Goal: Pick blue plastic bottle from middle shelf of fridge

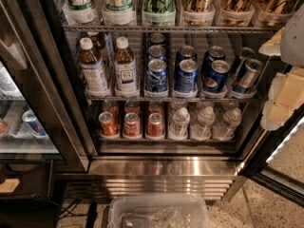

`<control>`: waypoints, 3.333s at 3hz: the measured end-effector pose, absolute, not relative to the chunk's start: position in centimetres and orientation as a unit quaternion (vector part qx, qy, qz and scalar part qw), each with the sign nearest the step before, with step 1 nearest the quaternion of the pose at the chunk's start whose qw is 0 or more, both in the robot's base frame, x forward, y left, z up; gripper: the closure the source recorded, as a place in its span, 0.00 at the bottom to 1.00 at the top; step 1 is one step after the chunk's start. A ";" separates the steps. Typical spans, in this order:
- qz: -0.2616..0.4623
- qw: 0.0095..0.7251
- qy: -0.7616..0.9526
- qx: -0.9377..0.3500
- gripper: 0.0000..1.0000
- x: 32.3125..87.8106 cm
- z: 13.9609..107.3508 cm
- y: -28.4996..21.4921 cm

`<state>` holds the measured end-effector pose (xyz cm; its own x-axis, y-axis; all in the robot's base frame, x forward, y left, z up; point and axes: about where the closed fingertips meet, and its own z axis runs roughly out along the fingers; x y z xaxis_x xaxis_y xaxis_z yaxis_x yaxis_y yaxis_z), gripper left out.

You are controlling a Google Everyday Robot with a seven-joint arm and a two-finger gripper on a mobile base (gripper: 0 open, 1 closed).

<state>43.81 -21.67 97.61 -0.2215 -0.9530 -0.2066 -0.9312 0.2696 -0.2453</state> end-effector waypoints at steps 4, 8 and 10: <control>0.000 0.225 0.779 -0.586 0.00 41.8 92.8 -17.2; 0.061 0.322 0.735 -0.594 0.00 42.5 85.7 -8.9; 0.088 0.407 0.685 -0.598 0.00 44.9 84.2 -1.6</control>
Offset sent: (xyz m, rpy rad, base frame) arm -0.0032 -0.0006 0.0039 -0.0030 -0.0091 -0.0431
